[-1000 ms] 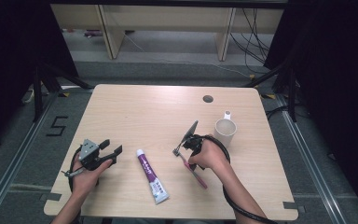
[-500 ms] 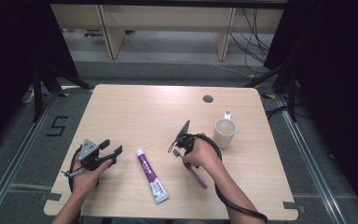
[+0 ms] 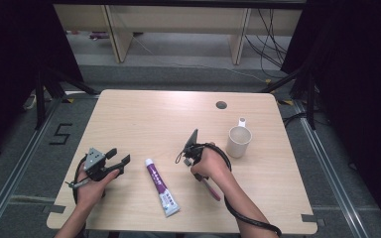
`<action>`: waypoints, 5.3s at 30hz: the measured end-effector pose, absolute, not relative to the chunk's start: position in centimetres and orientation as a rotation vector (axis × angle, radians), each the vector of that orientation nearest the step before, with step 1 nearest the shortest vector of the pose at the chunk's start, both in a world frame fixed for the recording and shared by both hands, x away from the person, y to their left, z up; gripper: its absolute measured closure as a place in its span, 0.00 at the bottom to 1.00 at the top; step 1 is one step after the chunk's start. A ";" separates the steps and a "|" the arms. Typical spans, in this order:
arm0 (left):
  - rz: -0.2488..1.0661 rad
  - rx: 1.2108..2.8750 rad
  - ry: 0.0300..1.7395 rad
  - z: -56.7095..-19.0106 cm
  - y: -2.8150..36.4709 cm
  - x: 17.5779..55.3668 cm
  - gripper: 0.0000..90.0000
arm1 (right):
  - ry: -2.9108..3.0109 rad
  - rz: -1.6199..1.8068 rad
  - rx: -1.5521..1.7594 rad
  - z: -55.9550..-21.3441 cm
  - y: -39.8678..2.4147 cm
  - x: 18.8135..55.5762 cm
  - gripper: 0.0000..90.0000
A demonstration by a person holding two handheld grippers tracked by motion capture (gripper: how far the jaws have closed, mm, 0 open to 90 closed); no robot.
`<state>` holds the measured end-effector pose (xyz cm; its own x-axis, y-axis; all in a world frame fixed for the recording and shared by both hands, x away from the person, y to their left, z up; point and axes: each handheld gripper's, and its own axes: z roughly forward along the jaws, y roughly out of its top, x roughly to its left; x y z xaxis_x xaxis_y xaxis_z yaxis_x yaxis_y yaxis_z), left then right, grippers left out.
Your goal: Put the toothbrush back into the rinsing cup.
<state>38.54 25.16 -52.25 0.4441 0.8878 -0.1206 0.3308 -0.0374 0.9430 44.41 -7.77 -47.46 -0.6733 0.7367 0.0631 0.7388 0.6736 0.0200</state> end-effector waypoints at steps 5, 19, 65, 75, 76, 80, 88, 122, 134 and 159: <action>0.636 1.604 1.091 -52.2 25.2 38.5 0.38 | -2.813 -0.031 -1.267 -47.6 -7.7 44.5 0.85; 0.631 1.603 1.094 -52.2 25.2 38.5 0.38 | -2.830 -0.032 -1.269 -47.7 -8.2 44.6 0.91; 0.631 1.604 1.097 -52.2 25.2 38.6 0.38 | -2.709 -1.064 -1.600 -41.5 -16.1 43.1 0.91; 0.630 1.605 1.097 -52.2 25.2 38.6 0.38 | -2.712 -1.223 -1.624 -40.8 -17.8 42.8 0.91; 0.631 1.605 1.097 -52.2 25.2 38.6 0.38 | -2.635 -1.226 -1.691 -40.7 -17.6 42.5 0.91; 0.631 1.606 1.096 -52.2 25.2 38.6 0.38 | -2.678 -1.339 -1.659 -40.8 -18.4 42.5 0.91; 0.631 1.606 1.096 -52.2 25.1 38.6 0.38 | -2.670 -1.552 -1.675 -40.3 -19.3 42.1 0.91; 0.631 1.606 1.099 -52.2 25.2 38.6 0.38 | -2.536 -1.938 -1.847 -38.2 -22.6 41.3 0.91; 0.631 1.606 1.101 -52.2 25.1 38.6 0.38 | -2.482 -2.015 -1.907 -37.2 -23.6 41.4 0.91; 0.629 1.605 1.101 -52.2 25.1 38.6 0.38 | -2.474 -2.066 -1.992 -36.7 -25.1 42.4 0.91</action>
